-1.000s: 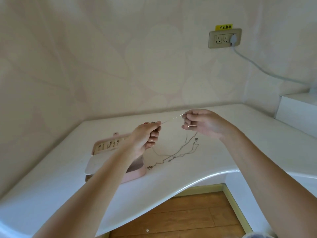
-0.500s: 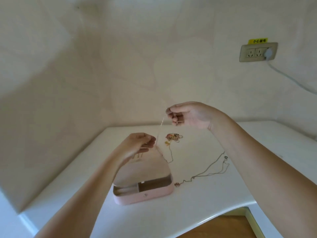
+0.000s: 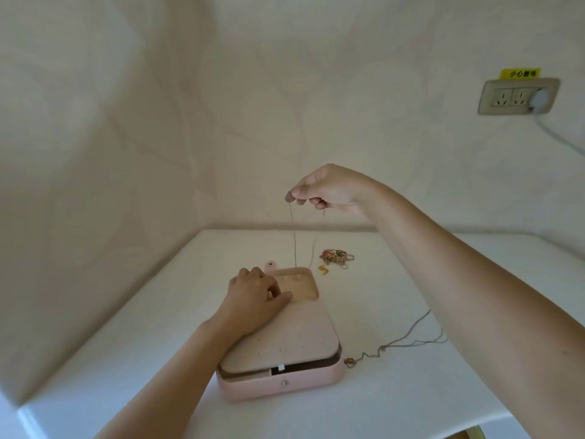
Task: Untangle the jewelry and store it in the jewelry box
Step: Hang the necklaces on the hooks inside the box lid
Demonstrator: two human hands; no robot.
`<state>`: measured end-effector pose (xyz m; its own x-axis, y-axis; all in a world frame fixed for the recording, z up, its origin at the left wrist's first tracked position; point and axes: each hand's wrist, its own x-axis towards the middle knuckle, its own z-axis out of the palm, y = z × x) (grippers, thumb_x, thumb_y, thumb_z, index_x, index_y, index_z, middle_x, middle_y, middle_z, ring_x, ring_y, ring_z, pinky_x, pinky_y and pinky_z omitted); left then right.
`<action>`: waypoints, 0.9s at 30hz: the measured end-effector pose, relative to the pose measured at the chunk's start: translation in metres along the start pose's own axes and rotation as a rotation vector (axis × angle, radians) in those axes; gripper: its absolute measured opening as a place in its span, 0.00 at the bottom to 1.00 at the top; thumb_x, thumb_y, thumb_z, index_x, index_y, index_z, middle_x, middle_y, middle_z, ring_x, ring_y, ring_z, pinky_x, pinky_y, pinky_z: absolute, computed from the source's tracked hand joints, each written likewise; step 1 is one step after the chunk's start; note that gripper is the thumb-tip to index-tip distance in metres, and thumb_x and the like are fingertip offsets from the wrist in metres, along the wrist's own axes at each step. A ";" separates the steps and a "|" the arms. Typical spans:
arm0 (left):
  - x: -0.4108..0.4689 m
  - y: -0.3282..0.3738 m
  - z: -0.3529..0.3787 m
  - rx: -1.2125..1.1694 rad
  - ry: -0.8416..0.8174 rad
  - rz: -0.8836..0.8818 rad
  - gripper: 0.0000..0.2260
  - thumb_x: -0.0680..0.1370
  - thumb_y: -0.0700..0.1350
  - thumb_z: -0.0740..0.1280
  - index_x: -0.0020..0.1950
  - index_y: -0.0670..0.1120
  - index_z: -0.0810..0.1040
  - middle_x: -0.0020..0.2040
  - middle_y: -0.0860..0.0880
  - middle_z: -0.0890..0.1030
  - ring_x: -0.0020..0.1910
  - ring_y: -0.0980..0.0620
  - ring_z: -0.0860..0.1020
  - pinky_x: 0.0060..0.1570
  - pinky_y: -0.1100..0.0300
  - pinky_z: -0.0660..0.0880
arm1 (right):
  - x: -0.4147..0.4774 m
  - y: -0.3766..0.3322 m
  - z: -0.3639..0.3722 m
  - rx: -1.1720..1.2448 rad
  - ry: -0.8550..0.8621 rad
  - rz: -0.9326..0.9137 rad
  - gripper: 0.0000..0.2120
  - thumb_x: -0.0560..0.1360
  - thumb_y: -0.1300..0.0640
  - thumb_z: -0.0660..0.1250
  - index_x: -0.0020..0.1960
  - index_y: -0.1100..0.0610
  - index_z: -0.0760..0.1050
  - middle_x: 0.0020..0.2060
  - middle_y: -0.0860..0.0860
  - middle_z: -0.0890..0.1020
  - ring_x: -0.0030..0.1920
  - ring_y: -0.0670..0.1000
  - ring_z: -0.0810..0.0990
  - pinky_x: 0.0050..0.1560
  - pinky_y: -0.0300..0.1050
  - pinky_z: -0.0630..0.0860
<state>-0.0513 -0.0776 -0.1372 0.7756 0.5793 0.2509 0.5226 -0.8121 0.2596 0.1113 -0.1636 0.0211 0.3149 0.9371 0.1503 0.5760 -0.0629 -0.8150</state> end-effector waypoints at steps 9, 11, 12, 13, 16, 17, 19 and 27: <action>-0.004 0.000 -0.001 0.030 0.181 0.045 0.17 0.72 0.64 0.64 0.41 0.50 0.72 0.46 0.53 0.72 0.55 0.51 0.66 0.52 0.59 0.57 | 0.028 -0.008 0.010 -0.066 -0.017 -0.089 0.07 0.77 0.58 0.67 0.41 0.54 0.81 0.35 0.49 0.78 0.32 0.48 0.64 0.34 0.35 0.65; -0.004 0.000 -0.001 0.036 0.221 0.050 0.17 0.72 0.64 0.64 0.42 0.49 0.74 0.46 0.53 0.72 0.55 0.50 0.65 0.54 0.58 0.58 | 0.029 -0.008 0.010 -0.072 -0.019 -0.100 0.07 0.77 0.58 0.67 0.41 0.54 0.81 0.34 0.48 0.77 0.32 0.48 0.65 0.34 0.35 0.65; -0.004 0.000 -0.001 0.035 0.232 0.049 0.17 0.72 0.64 0.65 0.42 0.49 0.74 0.46 0.53 0.72 0.55 0.50 0.65 0.55 0.58 0.58 | 0.029 -0.009 0.010 -0.077 -0.017 -0.104 0.07 0.77 0.59 0.67 0.42 0.54 0.81 0.34 0.48 0.77 0.31 0.47 0.65 0.34 0.35 0.65; -0.004 0.000 -0.001 0.037 0.236 0.046 0.17 0.72 0.63 0.65 0.43 0.49 0.75 0.46 0.53 0.72 0.55 0.50 0.65 0.55 0.58 0.58 | 0.029 -0.010 0.010 -0.085 -0.017 -0.108 0.06 0.77 0.59 0.67 0.43 0.55 0.81 0.34 0.48 0.77 0.31 0.47 0.65 0.33 0.34 0.66; -0.004 0.000 -0.001 0.040 0.241 0.041 0.18 0.72 0.63 0.65 0.43 0.48 0.75 0.46 0.52 0.72 0.55 0.51 0.65 0.55 0.58 0.57 | 0.027 -0.013 0.009 -0.110 0.003 -0.139 0.05 0.77 0.59 0.66 0.46 0.57 0.81 0.35 0.48 0.77 0.29 0.46 0.65 0.33 0.32 0.66; -0.004 0.000 -0.001 0.038 0.243 0.043 0.18 0.72 0.63 0.65 0.43 0.48 0.75 0.46 0.52 0.72 0.55 0.51 0.65 0.55 0.58 0.57 | 0.026 -0.014 0.008 -0.103 0.021 -0.155 0.05 0.77 0.60 0.67 0.46 0.57 0.81 0.35 0.49 0.77 0.29 0.46 0.65 0.32 0.32 0.66; -0.004 0.000 -0.001 0.034 0.260 0.053 0.18 0.72 0.63 0.65 0.43 0.48 0.75 0.45 0.52 0.72 0.54 0.50 0.66 0.55 0.58 0.57 | 0.026 -0.017 0.007 -0.079 0.039 -0.179 0.05 0.77 0.60 0.67 0.47 0.58 0.81 0.35 0.49 0.77 0.29 0.46 0.66 0.32 0.32 0.66; -0.006 0.001 0.000 0.057 0.460 0.111 0.18 0.65 0.57 0.76 0.30 0.47 0.72 0.33 0.51 0.72 0.40 0.44 0.73 0.44 0.52 0.66 | 0.016 -0.004 0.018 -0.242 -0.021 -0.172 0.04 0.75 0.62 0.68 0.47 0.58 0.82 0.35 0.49 0.81 0.32 0.44 0.76 0.36 0.31 0.74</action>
<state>-0.0553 -0.0815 -0.1381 0.5973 0.4493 0.6644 0.4737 -0.8661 0.1597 0.1008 -0.1417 0.0164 0.1829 0.9479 0.2607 0.7834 0.0198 -0.6213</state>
